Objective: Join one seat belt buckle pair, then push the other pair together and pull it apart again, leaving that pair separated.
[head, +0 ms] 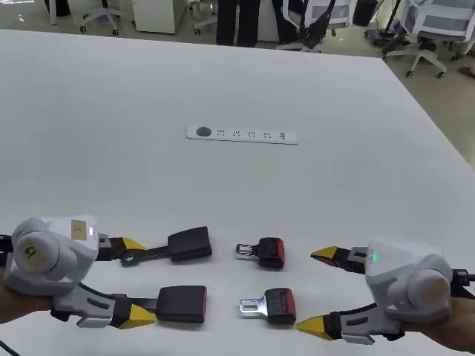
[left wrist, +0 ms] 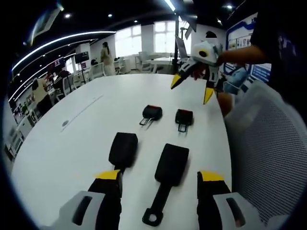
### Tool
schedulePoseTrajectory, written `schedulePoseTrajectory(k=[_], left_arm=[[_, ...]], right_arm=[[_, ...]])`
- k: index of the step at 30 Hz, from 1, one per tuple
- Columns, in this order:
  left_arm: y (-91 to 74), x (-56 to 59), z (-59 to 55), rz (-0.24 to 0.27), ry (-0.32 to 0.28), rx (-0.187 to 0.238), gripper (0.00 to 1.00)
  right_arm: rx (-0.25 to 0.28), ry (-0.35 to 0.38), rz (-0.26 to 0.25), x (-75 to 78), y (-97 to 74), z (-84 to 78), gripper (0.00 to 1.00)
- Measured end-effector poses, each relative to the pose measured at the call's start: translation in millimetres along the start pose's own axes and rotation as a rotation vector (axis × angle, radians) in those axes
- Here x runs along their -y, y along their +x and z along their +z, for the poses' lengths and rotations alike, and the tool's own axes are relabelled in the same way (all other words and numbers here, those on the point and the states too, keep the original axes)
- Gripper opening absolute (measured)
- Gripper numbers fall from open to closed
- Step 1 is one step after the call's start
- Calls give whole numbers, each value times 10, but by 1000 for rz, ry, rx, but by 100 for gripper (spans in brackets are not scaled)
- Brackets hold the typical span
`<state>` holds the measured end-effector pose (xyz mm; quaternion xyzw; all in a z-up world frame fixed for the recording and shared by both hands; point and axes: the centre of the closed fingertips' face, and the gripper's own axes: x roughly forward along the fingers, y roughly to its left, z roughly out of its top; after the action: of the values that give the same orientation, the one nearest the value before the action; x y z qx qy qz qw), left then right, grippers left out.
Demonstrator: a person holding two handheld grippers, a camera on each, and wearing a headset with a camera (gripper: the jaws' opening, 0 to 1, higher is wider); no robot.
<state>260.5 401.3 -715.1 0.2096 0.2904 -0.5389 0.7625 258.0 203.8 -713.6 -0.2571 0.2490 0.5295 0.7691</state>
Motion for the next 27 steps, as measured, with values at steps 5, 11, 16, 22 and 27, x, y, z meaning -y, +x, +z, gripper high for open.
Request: schedulePoseTrajectory(k=[5, 11, 16, 22, 27], left_arm=[[87, 21, -21, -41, 24, -37, 58], [191, 54, -52, -85, 53, -71, 53], [261, 80, -96, -125, 72, -102, 50], [333, 121, -151, -157, 104, -140, 44], [387, 141, -200, -176, 128, -174, 40]], right_arm=[[-26, -39, 39, -52, 61, -24, 59], [-59, -94, 76, -100, 131, -69, 54], [-78, -116, 100, -119, 185, -116, 48], [-105, -150, 127, -156, 257, -155, 43], [-114, -159, 143, -154, 312, -169, 38]])
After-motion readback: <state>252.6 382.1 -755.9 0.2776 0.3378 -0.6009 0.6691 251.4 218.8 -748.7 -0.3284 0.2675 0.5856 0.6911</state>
